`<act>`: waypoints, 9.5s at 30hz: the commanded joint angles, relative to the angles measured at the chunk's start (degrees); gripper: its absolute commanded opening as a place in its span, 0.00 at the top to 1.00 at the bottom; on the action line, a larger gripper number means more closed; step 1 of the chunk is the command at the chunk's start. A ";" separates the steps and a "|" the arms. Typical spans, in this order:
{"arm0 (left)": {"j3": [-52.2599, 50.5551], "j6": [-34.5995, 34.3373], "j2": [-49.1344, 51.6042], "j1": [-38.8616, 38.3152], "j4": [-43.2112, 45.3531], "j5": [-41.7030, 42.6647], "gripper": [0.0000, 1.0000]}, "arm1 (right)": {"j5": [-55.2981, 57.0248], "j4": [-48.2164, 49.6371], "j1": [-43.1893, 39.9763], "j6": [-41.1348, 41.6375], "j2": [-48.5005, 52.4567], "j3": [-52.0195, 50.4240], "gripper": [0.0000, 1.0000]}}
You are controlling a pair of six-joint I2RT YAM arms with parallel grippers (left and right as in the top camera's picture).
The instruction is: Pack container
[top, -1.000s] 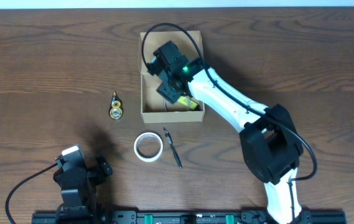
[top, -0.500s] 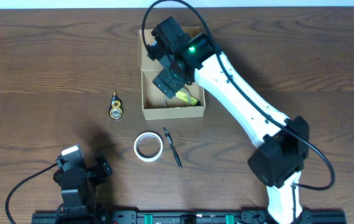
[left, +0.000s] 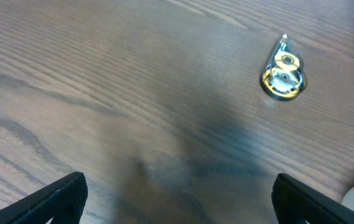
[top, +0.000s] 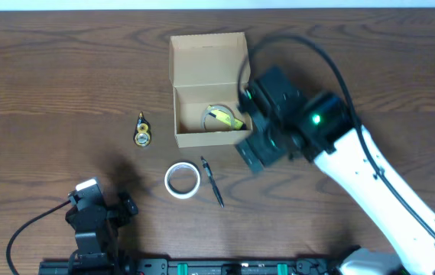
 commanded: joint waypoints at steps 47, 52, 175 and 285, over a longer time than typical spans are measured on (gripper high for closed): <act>-0.72 0.83 -0.15 0.11 -0.37 -0.59 0.05 | -0.92 37.51 19.39 16.09 20.59 -24.96 0.88; -0.72 0.83 -0.15 0.11 -0.37 -0.59 0.05 | -0.90 36.72 19.39 16.52 20.57 -24.92 0.99; -0.72 0.83 -0.15 0.11 -0.37 -0.59 0.05 | 5.57 7.04 2.38 10.43 -49.86 -21.31 0.01; 63.21 1.22 83.41 0.13 -8.98 13.99 0.05 | -4.98 22.60 -30.56 -9.53 -84.15 -72.65 0.01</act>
